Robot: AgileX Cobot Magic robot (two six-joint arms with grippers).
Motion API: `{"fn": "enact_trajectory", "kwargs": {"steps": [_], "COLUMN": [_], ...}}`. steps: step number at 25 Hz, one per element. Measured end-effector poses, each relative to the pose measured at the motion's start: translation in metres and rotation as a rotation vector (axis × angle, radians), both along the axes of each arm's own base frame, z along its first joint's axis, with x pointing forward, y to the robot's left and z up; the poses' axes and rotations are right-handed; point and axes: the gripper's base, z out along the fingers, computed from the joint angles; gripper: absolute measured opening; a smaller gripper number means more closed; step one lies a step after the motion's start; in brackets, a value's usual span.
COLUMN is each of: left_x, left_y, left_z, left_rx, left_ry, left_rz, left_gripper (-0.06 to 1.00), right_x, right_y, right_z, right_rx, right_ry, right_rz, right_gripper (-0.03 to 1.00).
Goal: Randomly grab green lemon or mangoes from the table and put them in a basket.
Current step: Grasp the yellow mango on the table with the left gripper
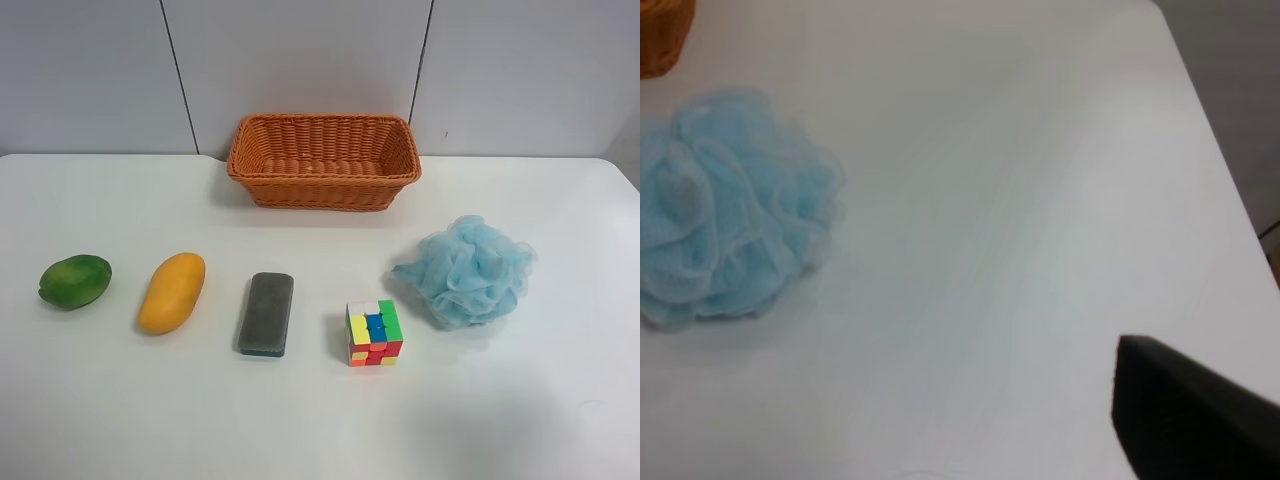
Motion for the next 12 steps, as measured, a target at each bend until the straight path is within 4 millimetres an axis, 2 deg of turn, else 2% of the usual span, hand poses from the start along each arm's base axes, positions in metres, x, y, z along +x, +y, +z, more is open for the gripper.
{"fn": "enact_trajectory", "kwargs": {"steps": [7,12], "left_x": [0.002,0.023], "left_y": [0.000,0.001], "left_z": [0.004,0.042], "left_rx": [0.010,0.044], "left_ry": [-0.006,-0.031], "left_rz": [-0.006,-0.036], "left_gripper": [0.99,0.99], "right_x": [0.000,0.000], "right_y": [0.000,0.000], "right_z": [0.000,0.000], "right_rx": [0.000,0.000], "right_ry": [0.000,0.000], "right_rz": [0.000,0.000], "right_gripper": [0.99,0.99]}}
